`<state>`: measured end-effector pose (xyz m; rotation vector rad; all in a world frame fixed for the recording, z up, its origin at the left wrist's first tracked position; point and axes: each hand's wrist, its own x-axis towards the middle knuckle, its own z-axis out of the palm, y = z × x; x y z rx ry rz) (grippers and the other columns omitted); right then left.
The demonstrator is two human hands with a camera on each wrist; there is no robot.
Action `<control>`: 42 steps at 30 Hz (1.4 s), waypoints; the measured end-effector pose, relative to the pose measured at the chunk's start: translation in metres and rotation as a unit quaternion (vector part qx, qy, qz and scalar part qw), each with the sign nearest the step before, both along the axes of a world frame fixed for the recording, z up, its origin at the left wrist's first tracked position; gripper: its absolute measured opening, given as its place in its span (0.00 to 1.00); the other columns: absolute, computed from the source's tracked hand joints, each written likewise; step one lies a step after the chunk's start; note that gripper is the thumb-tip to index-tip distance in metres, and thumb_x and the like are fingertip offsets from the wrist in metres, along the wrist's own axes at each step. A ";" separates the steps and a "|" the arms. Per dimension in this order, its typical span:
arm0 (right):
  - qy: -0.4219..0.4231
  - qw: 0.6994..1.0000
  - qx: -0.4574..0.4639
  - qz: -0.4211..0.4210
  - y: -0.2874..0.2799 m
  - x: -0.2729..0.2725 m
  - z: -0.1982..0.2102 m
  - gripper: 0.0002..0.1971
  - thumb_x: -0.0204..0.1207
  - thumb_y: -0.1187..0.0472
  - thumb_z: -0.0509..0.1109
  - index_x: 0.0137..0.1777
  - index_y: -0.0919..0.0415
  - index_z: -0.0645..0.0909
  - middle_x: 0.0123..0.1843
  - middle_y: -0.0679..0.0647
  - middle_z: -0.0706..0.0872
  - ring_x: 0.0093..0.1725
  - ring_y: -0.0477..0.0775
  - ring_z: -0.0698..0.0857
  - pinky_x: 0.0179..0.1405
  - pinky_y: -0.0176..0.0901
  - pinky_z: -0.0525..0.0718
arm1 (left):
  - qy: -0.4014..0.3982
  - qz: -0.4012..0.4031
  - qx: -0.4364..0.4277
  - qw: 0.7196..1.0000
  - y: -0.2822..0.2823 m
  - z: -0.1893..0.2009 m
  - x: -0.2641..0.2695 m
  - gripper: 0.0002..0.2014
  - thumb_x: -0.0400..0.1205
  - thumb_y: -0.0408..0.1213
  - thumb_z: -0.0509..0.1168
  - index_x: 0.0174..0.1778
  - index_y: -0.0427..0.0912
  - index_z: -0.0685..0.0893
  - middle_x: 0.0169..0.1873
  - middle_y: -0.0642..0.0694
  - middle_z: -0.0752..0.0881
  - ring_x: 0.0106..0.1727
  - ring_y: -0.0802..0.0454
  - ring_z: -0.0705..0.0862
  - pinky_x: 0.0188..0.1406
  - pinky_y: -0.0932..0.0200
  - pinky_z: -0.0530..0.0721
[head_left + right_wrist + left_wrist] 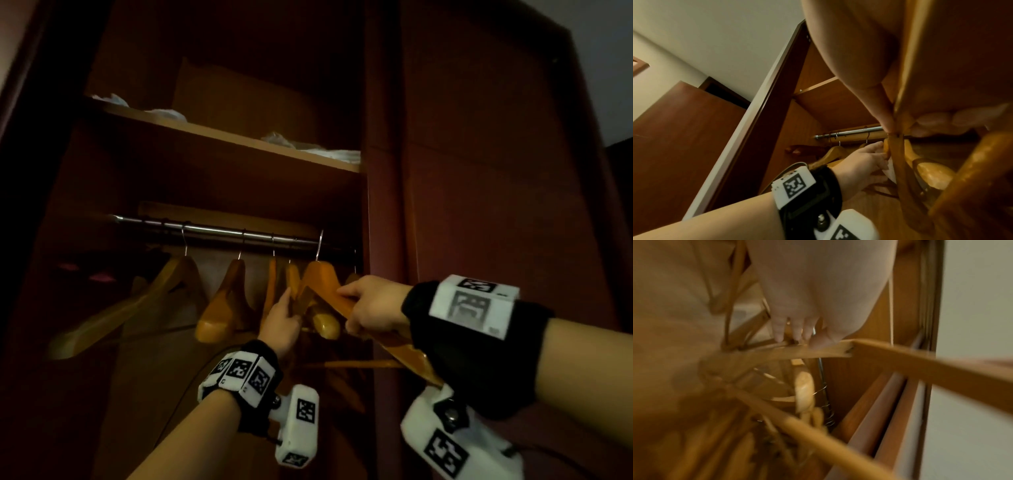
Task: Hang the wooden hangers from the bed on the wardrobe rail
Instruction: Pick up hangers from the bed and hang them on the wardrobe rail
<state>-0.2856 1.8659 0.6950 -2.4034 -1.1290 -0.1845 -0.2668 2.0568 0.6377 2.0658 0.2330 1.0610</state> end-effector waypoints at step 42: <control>-0.065 0.998 -0.004 -0.018 0.206 0.095 0.025 0.36 0.80 0.66 0.63 0.84 0.52 0.51 0.85 0.59 0.52 0.81 0.63 0.63 0.76 0.50 0.71 | 0.218 0.309 0.252 0.891 0.094 0.030 -0.033 0.33 0.83 0.30 0.56 0.82 0.44 0.50 0.72 0.38 0.70 0.70 0.39 0.76 0.69 0.50 0.77</control>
